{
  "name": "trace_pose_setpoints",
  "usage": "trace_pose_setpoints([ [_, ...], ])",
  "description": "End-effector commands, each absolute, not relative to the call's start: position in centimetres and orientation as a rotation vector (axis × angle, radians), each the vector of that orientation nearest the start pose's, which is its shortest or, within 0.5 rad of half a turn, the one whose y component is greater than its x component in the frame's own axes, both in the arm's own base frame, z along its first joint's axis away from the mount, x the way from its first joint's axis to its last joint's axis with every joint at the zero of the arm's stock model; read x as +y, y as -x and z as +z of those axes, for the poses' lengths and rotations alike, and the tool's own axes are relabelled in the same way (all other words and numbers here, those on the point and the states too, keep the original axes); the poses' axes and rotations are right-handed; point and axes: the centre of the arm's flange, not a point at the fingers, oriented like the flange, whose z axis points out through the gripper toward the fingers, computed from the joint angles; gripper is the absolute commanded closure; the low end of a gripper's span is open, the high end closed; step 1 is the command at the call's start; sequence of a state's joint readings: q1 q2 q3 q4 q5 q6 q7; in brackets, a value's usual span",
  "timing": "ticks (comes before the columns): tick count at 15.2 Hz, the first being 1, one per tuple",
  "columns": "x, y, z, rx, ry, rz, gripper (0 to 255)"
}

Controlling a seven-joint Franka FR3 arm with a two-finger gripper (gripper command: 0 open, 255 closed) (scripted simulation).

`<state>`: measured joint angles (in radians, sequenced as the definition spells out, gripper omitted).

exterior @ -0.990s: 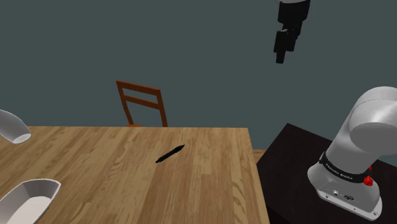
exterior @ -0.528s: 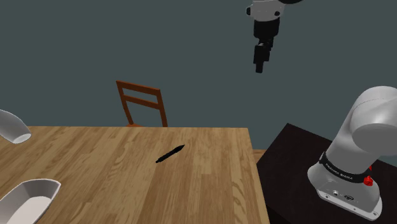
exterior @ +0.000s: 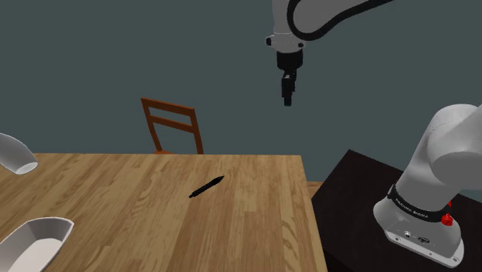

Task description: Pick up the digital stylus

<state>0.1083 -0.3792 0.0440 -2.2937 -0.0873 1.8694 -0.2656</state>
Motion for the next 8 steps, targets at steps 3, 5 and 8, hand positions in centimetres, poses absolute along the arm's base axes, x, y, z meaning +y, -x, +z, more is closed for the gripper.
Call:
trace_pose_setpoints([
  [3,8.3,-46.3,46.5,-0.887,3.097,0.089,0],
  [5,9.6,-47.9,44.9,-0.972,3.063,0.093,0],
  [8,11.7,-50.1,42.5,-1.097,3.008,0.099,0],
])
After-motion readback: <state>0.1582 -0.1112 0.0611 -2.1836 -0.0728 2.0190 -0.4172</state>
